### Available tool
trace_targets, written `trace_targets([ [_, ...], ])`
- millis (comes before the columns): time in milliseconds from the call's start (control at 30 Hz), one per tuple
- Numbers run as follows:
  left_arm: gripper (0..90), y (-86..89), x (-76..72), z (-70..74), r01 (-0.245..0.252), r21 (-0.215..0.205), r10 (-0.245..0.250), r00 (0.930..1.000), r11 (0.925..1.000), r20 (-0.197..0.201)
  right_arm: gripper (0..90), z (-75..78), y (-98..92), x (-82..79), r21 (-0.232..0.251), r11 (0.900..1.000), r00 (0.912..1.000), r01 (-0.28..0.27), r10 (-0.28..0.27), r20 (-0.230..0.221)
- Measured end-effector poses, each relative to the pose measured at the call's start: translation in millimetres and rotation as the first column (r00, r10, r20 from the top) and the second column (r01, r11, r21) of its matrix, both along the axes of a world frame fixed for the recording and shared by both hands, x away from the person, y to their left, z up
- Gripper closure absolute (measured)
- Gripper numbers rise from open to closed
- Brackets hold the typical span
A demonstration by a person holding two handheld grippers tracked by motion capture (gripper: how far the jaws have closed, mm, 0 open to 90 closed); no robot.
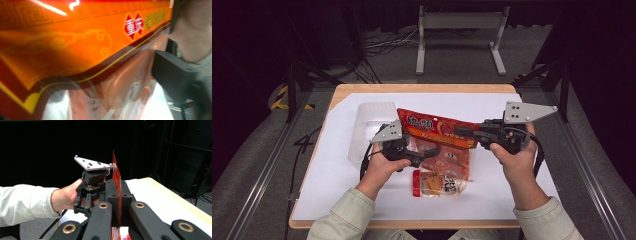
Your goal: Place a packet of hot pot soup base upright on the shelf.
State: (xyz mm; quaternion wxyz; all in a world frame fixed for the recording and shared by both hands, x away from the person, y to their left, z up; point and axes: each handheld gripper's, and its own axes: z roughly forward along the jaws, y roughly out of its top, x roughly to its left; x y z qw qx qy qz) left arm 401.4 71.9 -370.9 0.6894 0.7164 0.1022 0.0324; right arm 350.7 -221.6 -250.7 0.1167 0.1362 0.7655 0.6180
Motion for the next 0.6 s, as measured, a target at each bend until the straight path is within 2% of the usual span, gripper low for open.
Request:
trace_targets([
  [133, 37.1, 0.4, -2.9, 1.5, 0.024, -0.004, -0.024, 0.9996, 0.9997, 0.014, 90.0, -0.8, -1.4, 1.2, 0.017, 1.000, 1.0000, 0.003, -0.003, -0.001],
  [233, 46.3, 1.7, -4.4, 2.7, 0.037, 0.008, -0.038, 0.9992, 0.9993, 0.015, 90.0, -1.8, -3.0, 2.5, 0.029, 1.000, 1.0000, 0.005, -0.005, -0.009],
  [333, 59.6, 1.9, -7.6, 5.2, 0.058, 0.021, -0.059, 0.9980, 0.9981, 0.022, 90.0, -3.2, -6.2, 4.3, 0.043, 0.999, 0.9998, 0.017, -0.016, -0.014],
  [500, 69.0, -0.1, -11.2, 10.1, 0.063, 0.076, -0.067, 0.9962, 0.9951, 0.054, 90.0, -5.3, -10.0, 5.6, 0.049, 0.998, 0.9994, 0.032, -0.031, -0.016],
  [600, 70.8, 0.0, -11.4, 12.3, 0.071, 0.087, -0.075, 0.9961, 0.9937, 0.046, 90.0, -5.3, -10.3, 5.3, 0.044, 0.998, 0.9993, 0.037, -0.036, -0.010],
])
